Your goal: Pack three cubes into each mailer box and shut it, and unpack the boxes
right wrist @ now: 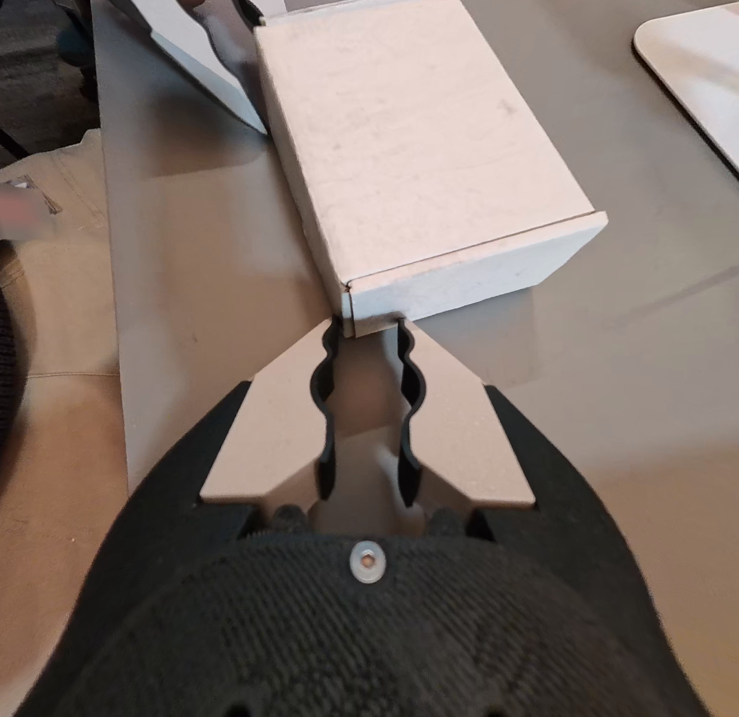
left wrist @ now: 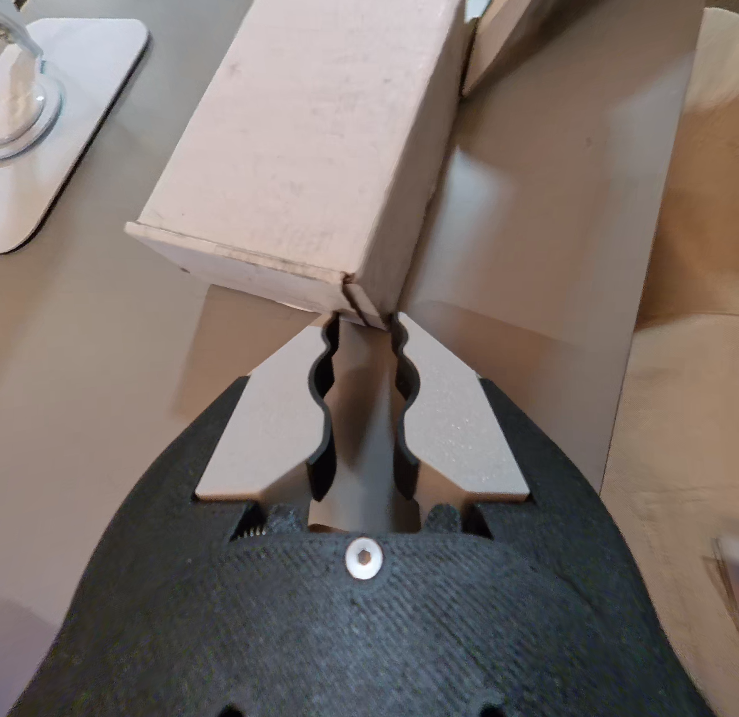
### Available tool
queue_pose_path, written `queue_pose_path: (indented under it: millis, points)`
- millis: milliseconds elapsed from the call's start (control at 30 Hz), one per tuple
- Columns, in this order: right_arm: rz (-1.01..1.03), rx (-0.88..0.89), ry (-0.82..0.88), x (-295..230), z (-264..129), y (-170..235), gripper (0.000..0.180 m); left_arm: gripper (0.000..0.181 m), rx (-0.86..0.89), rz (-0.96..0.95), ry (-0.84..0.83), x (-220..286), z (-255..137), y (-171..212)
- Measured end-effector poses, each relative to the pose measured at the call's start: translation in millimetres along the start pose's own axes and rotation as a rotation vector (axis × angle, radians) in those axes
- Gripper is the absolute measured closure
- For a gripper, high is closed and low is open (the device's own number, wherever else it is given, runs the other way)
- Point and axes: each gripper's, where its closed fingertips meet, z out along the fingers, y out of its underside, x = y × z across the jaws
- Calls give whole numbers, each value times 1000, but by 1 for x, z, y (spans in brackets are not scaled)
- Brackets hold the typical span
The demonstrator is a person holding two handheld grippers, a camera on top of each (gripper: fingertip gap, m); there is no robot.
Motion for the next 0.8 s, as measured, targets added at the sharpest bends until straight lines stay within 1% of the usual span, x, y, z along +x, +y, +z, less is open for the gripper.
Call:
queue_pose_path:
  millis: [33,67,100,200,233,267,300,333,367,567,800]
  points:
    - [8,2,-2,1,0,0,151,155,-2,4,-3,0,0,0]
    - [10,0,-8,0,0,0,146,144,-6,7,0,0,1,1]
    - [8,-2,-14,-1,0,0,143,139,-5,1,-3,-2,2,0]
    - [5,8,-17,-1,0,-1,139,138,11,-28,19,-3,1,-2]
    - [10,9,-17,0,-1,-1,137,139,15,-37,30,-3,0,-3]
    - [16,8,-13,1,0,-1,135,146,13,-47,34,-4,1,-2]
    - [18,5,-5,3,0,-1,137,154,9,-50,33,-5,1,-2]
    - [14,3,11,6,0,-1,142,157,7,-40,34,-5,2,-2]
    - [4,0,30,8,0,0,149,156,5,-28,33,-5,3,-2]
    - [-6,-6,15,6,0,1,152,160,1,4,-2,-7,4,-2]
    - [4,-11,11,6,1,2,155,162,1,27,7,-8,5,-1]
